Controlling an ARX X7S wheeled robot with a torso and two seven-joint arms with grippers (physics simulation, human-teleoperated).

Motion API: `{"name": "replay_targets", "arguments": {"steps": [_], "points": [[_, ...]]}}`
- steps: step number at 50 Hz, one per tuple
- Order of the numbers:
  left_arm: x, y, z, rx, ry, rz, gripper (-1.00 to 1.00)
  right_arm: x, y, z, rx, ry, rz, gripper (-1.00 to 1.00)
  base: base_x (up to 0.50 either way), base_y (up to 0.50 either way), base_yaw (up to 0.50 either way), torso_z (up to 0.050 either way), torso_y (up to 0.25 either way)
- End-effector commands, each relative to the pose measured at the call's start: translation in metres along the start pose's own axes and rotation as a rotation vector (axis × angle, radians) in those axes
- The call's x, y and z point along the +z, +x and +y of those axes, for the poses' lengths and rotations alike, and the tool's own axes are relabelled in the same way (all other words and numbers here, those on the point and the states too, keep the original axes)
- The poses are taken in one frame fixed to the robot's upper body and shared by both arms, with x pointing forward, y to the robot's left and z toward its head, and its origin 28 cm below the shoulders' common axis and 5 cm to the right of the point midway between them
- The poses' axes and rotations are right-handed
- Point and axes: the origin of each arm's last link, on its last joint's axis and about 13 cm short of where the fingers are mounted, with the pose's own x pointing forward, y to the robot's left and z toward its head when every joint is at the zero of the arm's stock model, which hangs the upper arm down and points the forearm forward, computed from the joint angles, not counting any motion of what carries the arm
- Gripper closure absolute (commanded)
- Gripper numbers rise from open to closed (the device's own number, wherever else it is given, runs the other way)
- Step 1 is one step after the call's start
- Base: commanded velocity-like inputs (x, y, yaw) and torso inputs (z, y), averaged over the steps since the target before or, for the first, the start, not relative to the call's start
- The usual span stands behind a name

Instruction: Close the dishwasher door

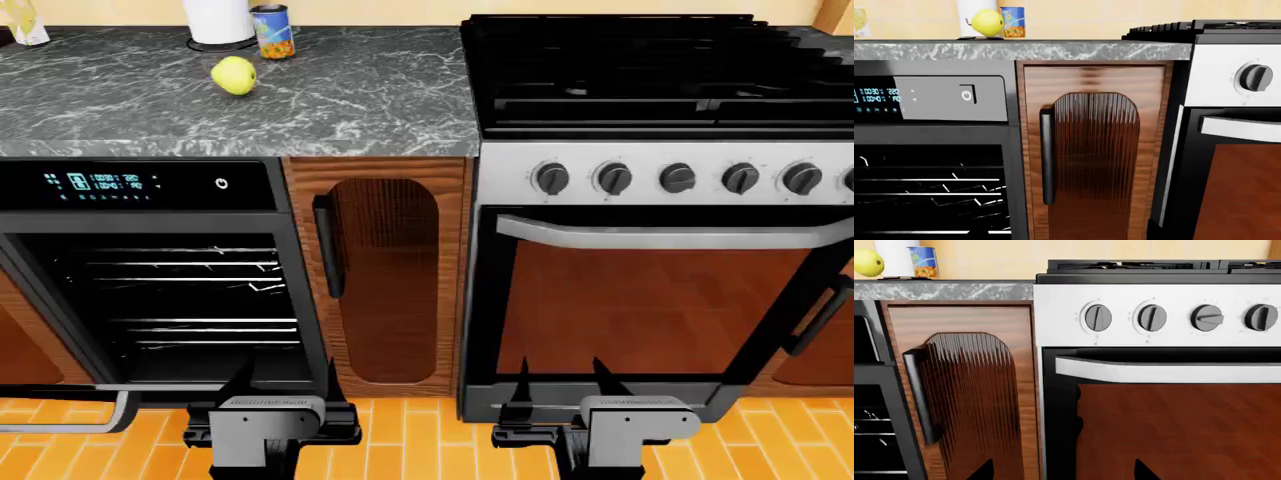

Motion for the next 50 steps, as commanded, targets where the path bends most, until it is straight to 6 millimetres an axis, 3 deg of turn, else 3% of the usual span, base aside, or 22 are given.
{"name": "replay_targets", "arguments": {"steps": [1,11,40,50], "points": [[-0.0003,0.0003,0.0002,0.0,-0.001,0.0,-1.0,-0.0005,0.0,0.0006,-0.002,-0.007,-0.001,-1.0,0.0,0.0,0.0,0.0,0.0],[-0.0006,0.001,0.0004,-0.002,0.001,-0.001,-1.0,-0.0013,-0.0018,0.0011,-0.004,-0.025,0.01,-1.0,-0.04,0.0,0.0,0.0,0.0],[-0.0022,0.0021,0.0008,-0.002,0.002,0.002,-1.0,0.0,-0.0073,0.0003,0.032,-0.027,0.007,-1.0,-0.5,0.0,0.0,0.0,0.0],[-0.0023,0.0025,0.0011,-0.003,0.001,0.0,-1.0,0.0015,-0.01,0.0005,0.034,-0.037,-0.064,-1.0,-0.02,0.36,0.0,0.0,0.0]]}}
